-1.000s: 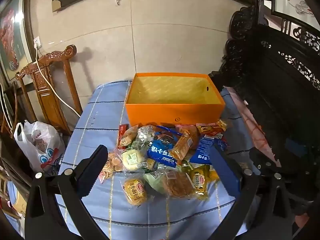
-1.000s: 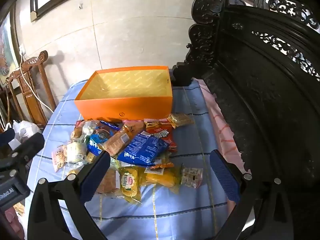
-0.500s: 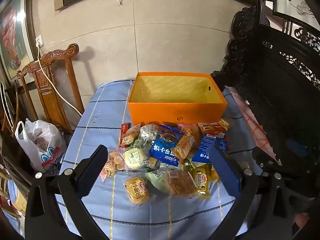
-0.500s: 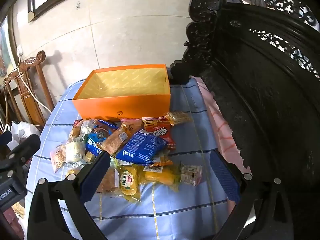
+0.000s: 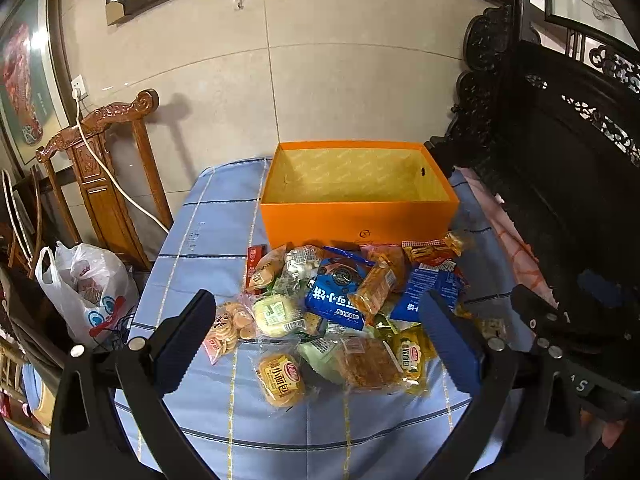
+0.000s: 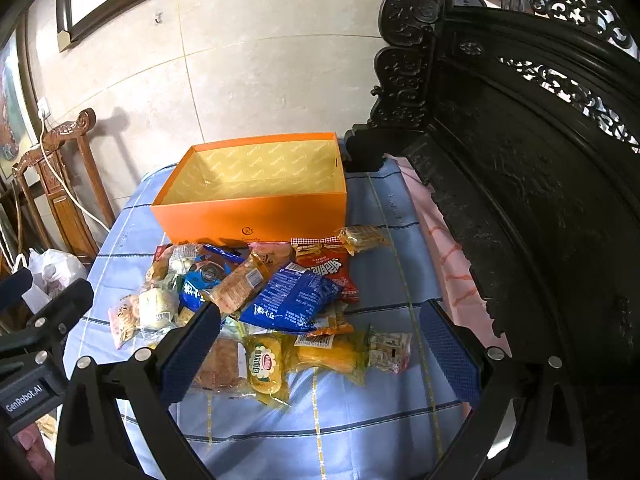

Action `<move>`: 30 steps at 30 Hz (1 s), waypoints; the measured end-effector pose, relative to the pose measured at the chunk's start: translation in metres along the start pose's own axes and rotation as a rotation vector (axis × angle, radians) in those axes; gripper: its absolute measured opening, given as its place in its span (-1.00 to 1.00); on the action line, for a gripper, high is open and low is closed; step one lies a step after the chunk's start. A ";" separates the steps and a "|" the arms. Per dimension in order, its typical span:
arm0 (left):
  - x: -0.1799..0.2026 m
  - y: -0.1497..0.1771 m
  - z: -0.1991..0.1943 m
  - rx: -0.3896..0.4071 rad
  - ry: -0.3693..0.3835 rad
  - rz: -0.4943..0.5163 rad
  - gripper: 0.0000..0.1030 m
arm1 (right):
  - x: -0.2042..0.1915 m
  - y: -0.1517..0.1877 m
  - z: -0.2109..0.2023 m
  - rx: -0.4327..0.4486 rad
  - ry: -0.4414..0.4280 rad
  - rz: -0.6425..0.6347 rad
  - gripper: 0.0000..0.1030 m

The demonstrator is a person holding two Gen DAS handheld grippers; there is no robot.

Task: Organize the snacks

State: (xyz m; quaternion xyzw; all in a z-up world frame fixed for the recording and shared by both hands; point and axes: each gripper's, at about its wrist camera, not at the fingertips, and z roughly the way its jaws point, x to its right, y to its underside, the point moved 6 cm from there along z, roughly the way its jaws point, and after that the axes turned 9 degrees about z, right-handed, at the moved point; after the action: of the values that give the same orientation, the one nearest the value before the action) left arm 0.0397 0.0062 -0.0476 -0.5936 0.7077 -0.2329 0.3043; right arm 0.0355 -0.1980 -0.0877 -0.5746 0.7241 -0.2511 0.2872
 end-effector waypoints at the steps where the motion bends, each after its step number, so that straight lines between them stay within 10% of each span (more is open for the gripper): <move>1: 0.001 0.000 0.000 -0.001 0.003 0.002 0.92 | 0.000 0.000 0.000 -0.001 -0.002 0.000 0.93; 30: 0.002 0.003 0.005 -0.025 0.004 0.008 0.92 | -0.004 -0.002 -0.003 -0.002 -0.052 0.016 0.93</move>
State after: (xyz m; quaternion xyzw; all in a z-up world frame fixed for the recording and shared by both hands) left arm 0.0406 0.0051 -0.0533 -0.5941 0.7135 -0.2241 0.2962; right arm 0.0359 -0.1947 -0.0838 -0.5753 0.7212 -0.2330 0.3077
